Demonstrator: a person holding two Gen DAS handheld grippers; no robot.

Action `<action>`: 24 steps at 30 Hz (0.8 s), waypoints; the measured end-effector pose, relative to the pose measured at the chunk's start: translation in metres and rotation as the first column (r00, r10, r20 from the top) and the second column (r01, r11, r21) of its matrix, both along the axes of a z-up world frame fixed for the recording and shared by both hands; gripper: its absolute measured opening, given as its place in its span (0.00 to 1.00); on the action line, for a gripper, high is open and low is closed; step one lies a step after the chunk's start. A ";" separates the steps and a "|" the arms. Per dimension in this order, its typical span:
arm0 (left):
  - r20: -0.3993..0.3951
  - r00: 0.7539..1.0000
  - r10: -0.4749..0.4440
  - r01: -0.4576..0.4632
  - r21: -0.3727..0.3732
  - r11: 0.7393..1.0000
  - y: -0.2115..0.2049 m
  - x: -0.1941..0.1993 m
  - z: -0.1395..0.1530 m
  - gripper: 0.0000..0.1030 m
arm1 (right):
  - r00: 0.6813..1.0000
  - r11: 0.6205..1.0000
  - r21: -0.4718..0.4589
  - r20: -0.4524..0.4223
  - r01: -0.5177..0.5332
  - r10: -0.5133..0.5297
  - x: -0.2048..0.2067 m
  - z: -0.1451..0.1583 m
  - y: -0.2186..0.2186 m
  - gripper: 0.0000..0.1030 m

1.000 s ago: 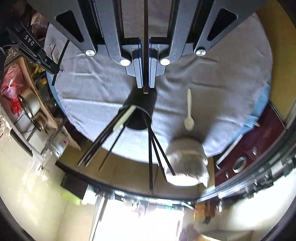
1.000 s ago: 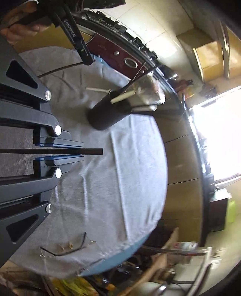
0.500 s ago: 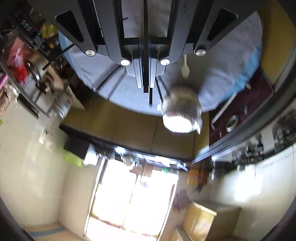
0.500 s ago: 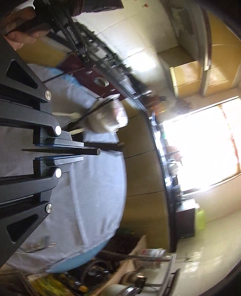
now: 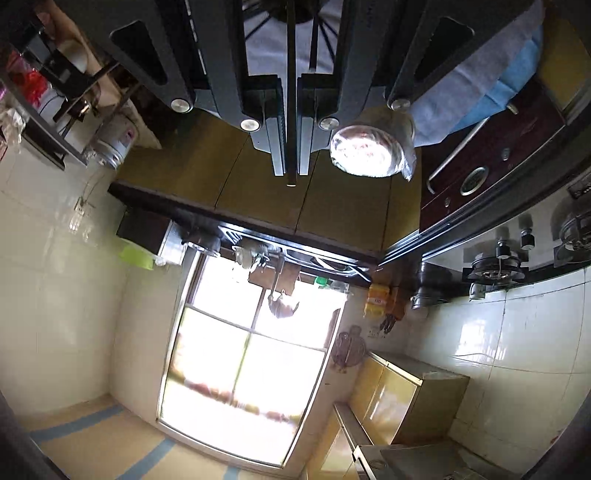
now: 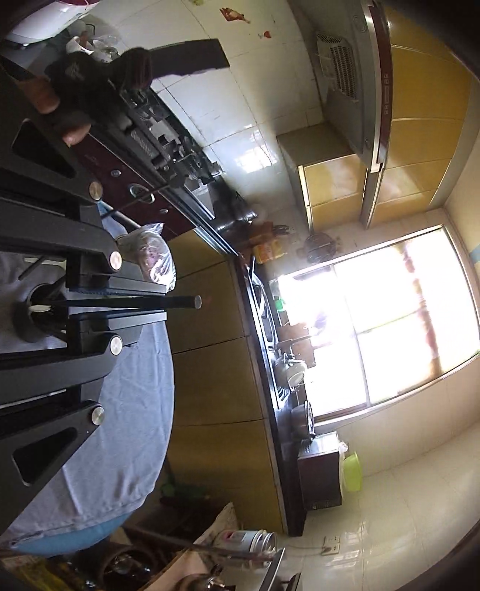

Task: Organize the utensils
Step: 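Lift and carry the chopsticks in both tools over the black cup, then lower the chopsticks into the black cup and open both tools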

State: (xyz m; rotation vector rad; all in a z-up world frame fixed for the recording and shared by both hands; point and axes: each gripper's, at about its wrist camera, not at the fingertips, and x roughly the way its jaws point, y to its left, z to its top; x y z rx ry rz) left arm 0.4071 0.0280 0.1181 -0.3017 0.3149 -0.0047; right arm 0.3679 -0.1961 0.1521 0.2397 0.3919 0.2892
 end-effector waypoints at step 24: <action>-0.069 0.998 0.001 0.002 0.039 0.999 -0.016 0.002 -0.092 0.05 | 0.987 0.999 0.039 -0.161 -0.007 0.013 0.036 -0.101 -0.009 0.07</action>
